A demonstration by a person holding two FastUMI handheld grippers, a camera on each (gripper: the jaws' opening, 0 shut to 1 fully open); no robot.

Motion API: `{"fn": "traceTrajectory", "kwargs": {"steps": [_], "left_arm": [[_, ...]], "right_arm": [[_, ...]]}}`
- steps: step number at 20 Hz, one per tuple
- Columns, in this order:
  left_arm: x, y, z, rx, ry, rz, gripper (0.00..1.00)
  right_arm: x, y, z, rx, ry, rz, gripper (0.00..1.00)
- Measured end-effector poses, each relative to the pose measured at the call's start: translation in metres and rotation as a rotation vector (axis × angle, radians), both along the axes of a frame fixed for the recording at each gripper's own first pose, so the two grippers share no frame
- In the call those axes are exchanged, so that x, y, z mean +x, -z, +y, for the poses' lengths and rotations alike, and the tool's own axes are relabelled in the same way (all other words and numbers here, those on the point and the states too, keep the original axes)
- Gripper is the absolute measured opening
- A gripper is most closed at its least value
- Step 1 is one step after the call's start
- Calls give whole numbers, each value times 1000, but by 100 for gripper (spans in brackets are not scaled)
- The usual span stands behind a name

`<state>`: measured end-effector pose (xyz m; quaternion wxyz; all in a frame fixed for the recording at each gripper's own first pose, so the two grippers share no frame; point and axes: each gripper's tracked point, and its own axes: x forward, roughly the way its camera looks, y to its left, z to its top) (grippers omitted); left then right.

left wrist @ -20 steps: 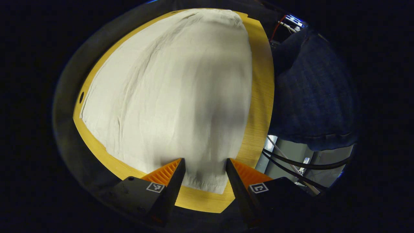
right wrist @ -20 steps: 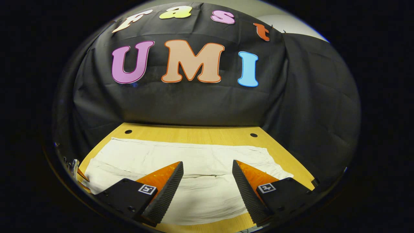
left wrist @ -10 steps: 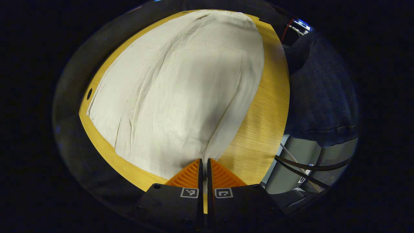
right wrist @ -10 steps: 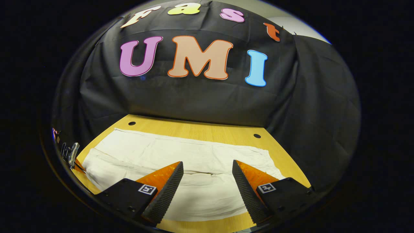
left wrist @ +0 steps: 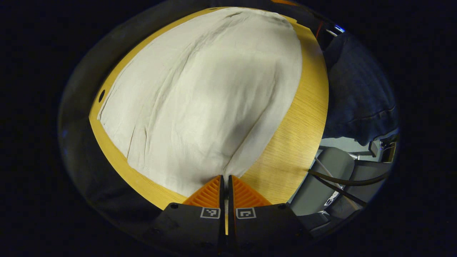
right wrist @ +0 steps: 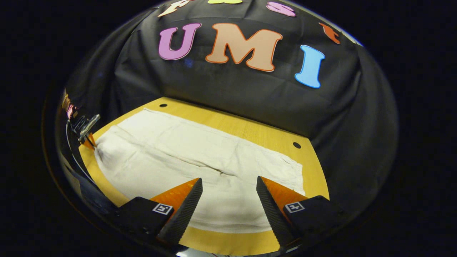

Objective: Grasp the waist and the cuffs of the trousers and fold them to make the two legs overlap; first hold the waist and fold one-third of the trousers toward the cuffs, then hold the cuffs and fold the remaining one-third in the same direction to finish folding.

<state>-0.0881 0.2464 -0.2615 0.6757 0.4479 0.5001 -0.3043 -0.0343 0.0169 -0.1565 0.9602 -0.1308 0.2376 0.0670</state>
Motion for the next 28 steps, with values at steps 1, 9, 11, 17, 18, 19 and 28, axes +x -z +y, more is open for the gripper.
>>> {"fn": "traceTrajectory", "kwargs": {"steps": [1, 9, 11, 17, 18, 19, 28], "left_arm": [[0, 0, 0, 7, -12, -3, 2], [2, 1, 1, 97, -102, -42, 1], [1, 0, 1, 126, -108, -57, 1], [0, 2, 1, 162, -143, -75, 1], [1, 2, 1, 166, -141, -74, 1], [0, 2, 1, 167, -141, -71, 1], [-1, 3, 0, 173, -144, -51, 2]], "right_arm": [[-2, 7, -11, -26, -35, 28, 98], [-31, 100, -118, -343, -372, 355, 98], [-33, 123, -133, -401, -440, 424, 98], [-42, 173, -157, -485, -578, 597, 98], [-46, 172, -155, -470, -601, 619, 98], [-45, 174, -154, -462, -605, 633, 97], [-45, 182, -153, -411, -604, 749, 87]]}}
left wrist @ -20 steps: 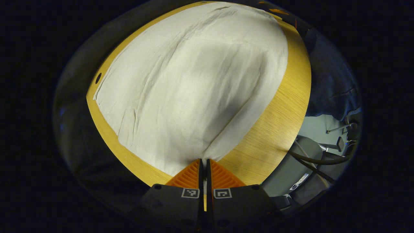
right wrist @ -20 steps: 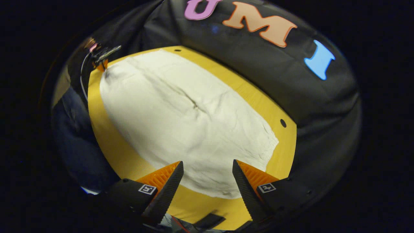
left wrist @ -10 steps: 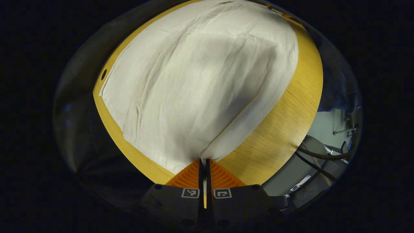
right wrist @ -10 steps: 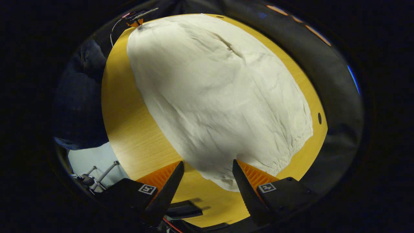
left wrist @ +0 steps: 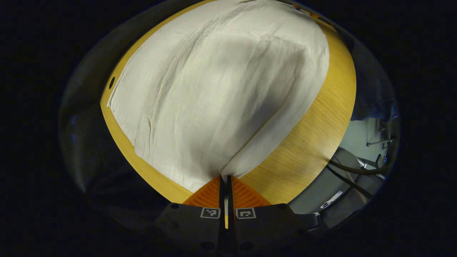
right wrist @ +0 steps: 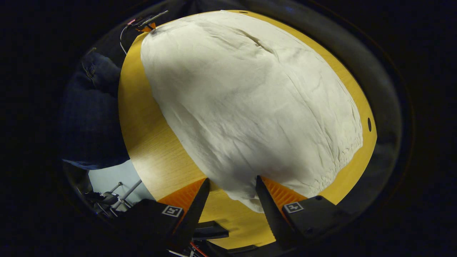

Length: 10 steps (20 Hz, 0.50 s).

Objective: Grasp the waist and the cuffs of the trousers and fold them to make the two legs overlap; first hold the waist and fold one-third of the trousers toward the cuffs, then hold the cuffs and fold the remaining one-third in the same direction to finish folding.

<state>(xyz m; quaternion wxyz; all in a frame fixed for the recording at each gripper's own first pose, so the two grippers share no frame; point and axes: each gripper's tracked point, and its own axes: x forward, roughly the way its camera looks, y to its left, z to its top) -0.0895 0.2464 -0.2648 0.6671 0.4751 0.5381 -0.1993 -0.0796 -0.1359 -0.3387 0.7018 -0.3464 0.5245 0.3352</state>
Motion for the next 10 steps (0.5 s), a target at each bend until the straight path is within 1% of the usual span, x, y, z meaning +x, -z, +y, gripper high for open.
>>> {"fn": "traceTrajectory", "kwargs": {"steps": [2, 5, 6, 7, 8, 10], "left_arm": [[-1, 0, 0, -4, -8, 2, 1], [-3, 0, 0, -12, -7, 6, 1], [-5, 1, 0, -16, -9, 7, 1], [-7, 1, 0, -21, -11, 9, 2], [-7, 2, 0, -24, -13, 11, 2], [-8, 3, 0, -28, -17, 13, 1]], "right_arm": [[0, 0, -1, -15, 16, 10, 82], [1, -2, -5, -37, 38, 12, 56], [3, -2, -6, -47, 42, 6, 46], [5, -4, -8, -57, 48, -5, 42], [6, -4, -8, -64, 51, -15, 21], [6, -1, -8, -74, 67, -22, 16]]}}
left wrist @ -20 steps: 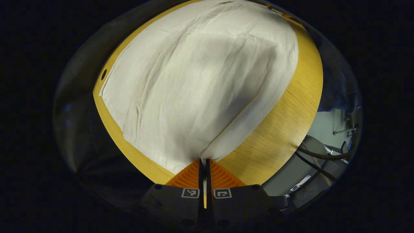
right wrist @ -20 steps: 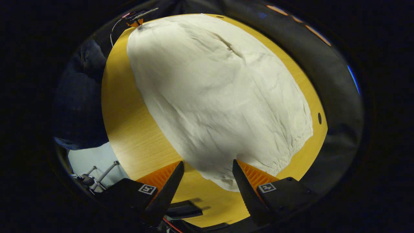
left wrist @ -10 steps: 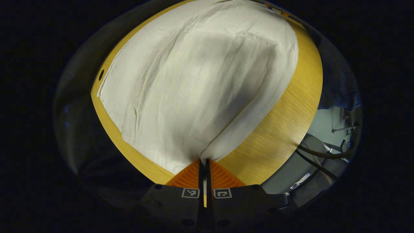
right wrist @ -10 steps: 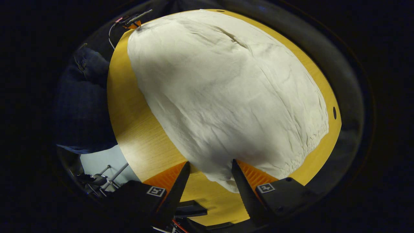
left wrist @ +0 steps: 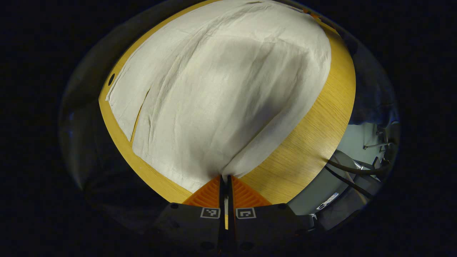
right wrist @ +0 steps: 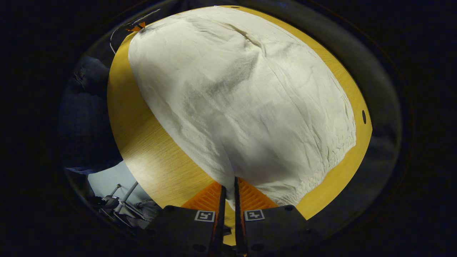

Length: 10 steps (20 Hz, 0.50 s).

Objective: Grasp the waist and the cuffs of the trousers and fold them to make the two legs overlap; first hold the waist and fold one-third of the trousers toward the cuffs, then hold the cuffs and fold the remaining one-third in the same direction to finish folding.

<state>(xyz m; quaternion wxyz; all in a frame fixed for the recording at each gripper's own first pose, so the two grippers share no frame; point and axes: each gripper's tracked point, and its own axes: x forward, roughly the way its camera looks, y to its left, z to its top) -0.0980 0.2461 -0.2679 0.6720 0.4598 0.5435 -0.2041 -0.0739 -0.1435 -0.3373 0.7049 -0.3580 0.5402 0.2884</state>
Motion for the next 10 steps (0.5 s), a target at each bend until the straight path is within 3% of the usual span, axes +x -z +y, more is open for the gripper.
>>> {"fn": "traceTrajectory", "kwargs": {"steps": [3, 10], "left_arm": [[1, -1, -1, -11, -4, -9, 1], [4, -2, -4, -122, -143, -133, 0]], "right_arm": [[-2, -4, -2, 6, 99, 19, 7], [5, -13, 2, 90, 349, -83, 7]]}}
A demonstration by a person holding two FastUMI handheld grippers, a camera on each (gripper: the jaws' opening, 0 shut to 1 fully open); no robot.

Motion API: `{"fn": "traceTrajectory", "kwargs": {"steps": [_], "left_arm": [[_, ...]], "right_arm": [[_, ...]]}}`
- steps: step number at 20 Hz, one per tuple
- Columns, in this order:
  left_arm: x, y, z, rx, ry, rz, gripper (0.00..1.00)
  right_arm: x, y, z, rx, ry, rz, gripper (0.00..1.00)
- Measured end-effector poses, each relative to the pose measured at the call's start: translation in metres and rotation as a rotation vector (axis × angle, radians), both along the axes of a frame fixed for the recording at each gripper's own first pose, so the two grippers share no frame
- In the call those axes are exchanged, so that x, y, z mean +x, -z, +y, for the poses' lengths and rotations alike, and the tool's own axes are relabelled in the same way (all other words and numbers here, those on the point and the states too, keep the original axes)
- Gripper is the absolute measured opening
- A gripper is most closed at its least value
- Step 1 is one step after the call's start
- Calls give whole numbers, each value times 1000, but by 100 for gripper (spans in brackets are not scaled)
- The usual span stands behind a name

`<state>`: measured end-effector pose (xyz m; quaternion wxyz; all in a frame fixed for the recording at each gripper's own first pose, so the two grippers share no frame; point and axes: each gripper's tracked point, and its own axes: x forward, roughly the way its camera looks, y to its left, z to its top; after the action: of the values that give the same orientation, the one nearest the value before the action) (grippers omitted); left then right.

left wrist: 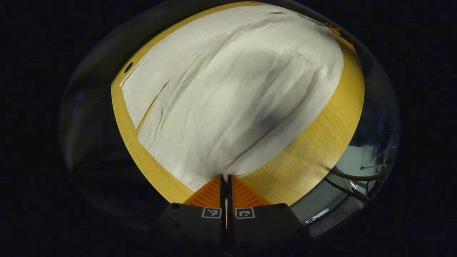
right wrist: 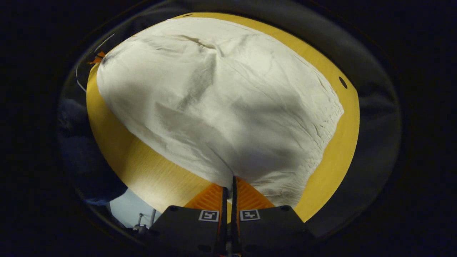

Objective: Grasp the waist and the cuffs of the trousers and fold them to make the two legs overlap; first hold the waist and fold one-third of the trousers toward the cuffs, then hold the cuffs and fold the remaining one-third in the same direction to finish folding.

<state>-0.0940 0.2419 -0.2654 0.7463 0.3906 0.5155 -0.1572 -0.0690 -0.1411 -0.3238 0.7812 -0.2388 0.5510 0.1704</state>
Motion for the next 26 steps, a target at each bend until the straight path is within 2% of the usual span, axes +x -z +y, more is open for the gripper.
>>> {"fn": "traceTrajectory", "kwargs": {"steps": [6, 11, 17, 18, 19, 21, 26], "left_arm": [[23, -19, -42, -290, -237, -203, 0], [65, -59, -86, -487, -365, -405, 0], [117, -116, -129, -587, -426, -563, 0], [110, -121, -131, -597, -435, -585, 0], [125, -118, -125, -615, -445, -613, 0], [145, -142, -126, -641, -451, -685, 0], [196, -170, -127, -674, -465, -779, 0]], "right_arm": [[19, -31, 3, 126, 230, -139, 7], [47, -61, 3, 229, 375, -281, 7], [81, -100, 8, 370, 510, -408, 7], [88, -107, 7, 376, 520, -426, 7], [94, -112, 5, 382, 527, -443, 5], [108, -122, 7, 401, 544, -481, 5], [154, -144, 13, 434, 547, -558, 7]]}}
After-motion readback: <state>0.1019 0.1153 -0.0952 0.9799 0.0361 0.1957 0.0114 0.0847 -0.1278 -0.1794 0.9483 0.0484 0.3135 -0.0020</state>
